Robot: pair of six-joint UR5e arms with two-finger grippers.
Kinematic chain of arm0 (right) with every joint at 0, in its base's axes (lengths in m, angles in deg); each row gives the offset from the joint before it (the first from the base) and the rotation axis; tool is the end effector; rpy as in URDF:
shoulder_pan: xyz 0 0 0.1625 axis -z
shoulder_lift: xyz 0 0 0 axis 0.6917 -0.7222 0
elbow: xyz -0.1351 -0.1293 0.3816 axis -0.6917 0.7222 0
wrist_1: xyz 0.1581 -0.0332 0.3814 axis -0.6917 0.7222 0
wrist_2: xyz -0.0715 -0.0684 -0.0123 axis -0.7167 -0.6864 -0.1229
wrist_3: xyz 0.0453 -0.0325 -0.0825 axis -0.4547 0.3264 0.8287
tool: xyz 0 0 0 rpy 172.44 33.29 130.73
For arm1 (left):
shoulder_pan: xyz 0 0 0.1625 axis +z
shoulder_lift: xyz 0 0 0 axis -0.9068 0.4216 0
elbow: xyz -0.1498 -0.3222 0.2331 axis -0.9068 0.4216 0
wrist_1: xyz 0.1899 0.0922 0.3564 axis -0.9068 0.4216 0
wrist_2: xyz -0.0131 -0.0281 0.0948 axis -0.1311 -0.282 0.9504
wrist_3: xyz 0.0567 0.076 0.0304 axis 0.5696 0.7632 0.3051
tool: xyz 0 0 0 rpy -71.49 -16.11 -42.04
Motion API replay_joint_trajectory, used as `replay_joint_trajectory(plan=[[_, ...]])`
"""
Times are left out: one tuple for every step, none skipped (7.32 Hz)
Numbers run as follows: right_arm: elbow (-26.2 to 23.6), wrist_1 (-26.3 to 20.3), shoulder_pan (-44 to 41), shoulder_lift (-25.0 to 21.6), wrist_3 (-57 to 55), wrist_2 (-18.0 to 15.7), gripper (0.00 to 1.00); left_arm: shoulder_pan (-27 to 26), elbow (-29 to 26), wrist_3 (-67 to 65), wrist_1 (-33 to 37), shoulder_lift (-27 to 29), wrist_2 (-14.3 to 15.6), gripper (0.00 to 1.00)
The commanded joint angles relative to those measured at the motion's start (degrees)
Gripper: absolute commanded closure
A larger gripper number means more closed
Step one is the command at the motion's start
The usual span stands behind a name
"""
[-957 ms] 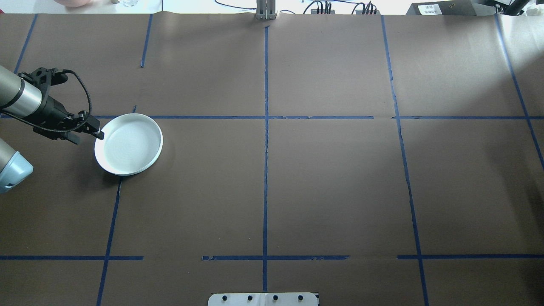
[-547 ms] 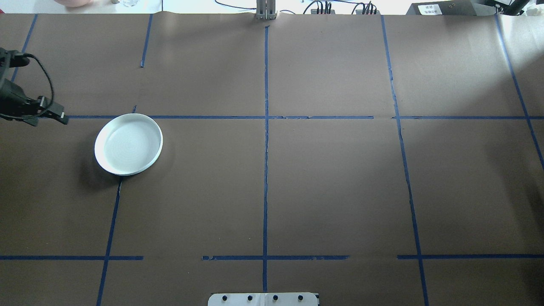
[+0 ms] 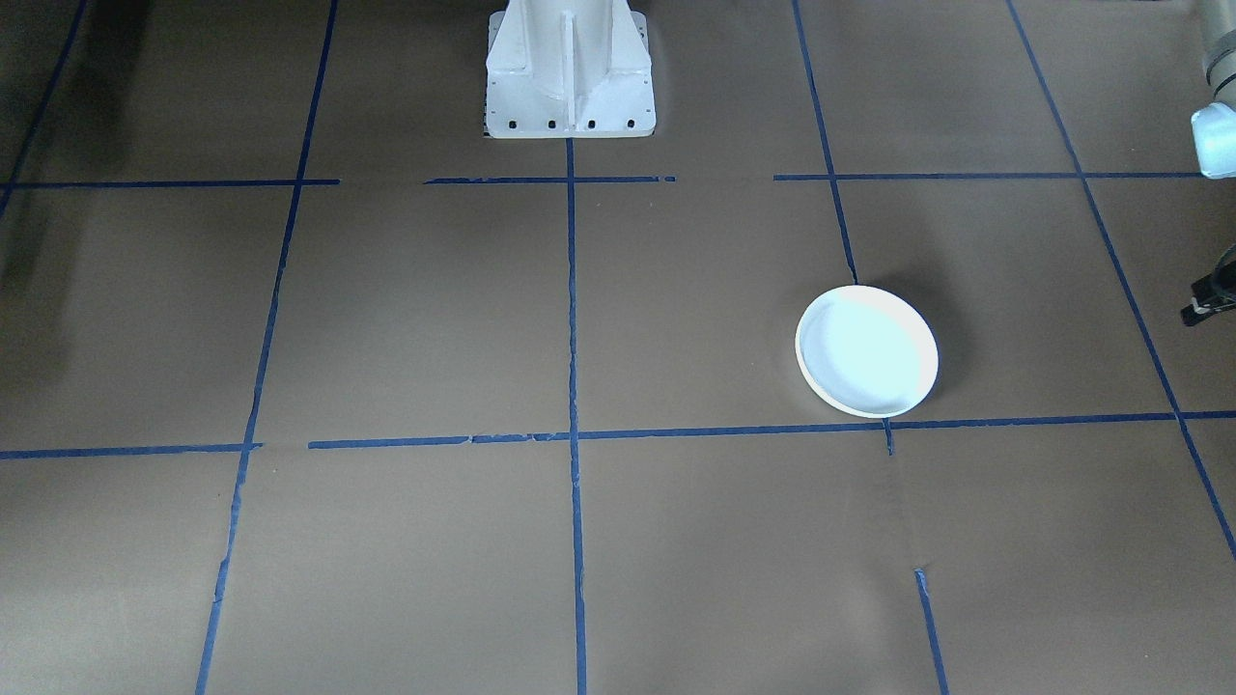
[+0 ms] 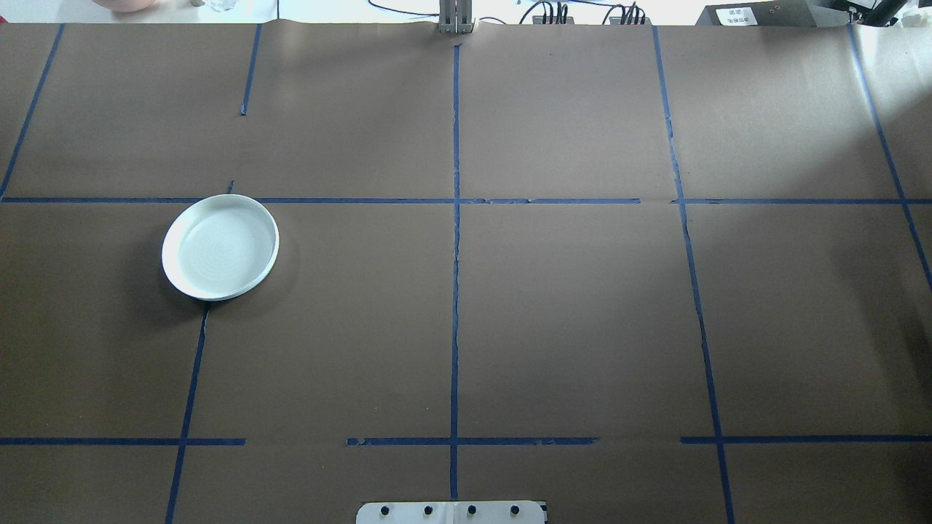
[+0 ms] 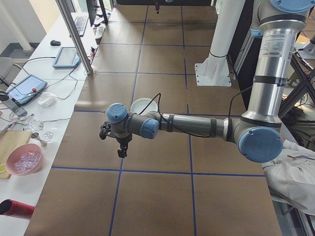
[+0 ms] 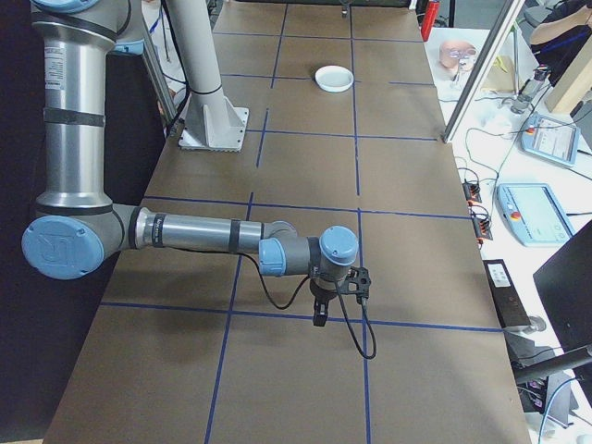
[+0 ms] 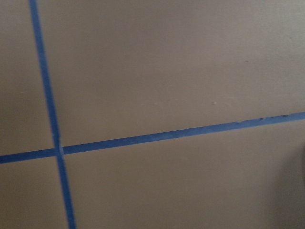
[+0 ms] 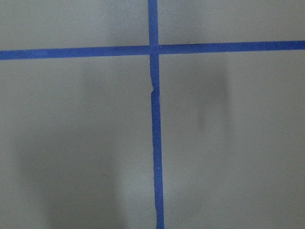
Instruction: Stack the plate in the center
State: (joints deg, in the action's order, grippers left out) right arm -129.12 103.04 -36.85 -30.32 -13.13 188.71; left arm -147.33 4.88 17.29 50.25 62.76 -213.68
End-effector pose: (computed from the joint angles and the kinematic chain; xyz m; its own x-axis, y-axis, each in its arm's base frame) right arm -0.0099 -0.4675 0.6869 0.7446 0.0508 0.6655 0.0111 0.9960 -0.0885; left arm 0.0112 -0.5503 0.6219 0.6922 0.1575 -0.7043 -0.0930 0.9872 0.1294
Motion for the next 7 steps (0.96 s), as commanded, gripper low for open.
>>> replay_joint_trajectory(plan=[[0.0, 0.0, 0.0, 0.0, 0.0, 0.0, 0.0, -8.1, -2.2, 13.4, -11.7, 0.7, 1.8, 0.0], [0.0, 0.0, 0.0, 0.0, 0.0, 0.0, 0.0, -9.3, -2.1, 14.1, -13.1, 0.7, 3.0, 0.0], [0.0, 0.0, 0.0, 0.0, 0.0, 0.0, 0.0, -9.6, -2.0, 13.8, -12.1, 0.0, 1.0, 0.0], [0.0, 0.0, -0.1, 0.0, 0.0, 0.0, 0.0, -9.8, -2.0, 13.8, -12.1, -0.2, 0.5, 0.0], [0.0, 0.0, 0.0, 0.0, 0.0, 0.0, 0.0, -9.8, -2.2, 13.7, -12.0, -0.5, 0.6, 0.0], [0.0, 0.0, 0.0, 0.0, 0.0, 0.0, 0.0, -9.7, -2.8, 13.5, -12.0, 0.3, 0.6, 0.0], [0.0, 0.0, 0.0, -0.1, 0.0, 0.0, 0.0, -9.8, -3.1, 13.1, -12.1, 0.4, 0.5, 0.0]])
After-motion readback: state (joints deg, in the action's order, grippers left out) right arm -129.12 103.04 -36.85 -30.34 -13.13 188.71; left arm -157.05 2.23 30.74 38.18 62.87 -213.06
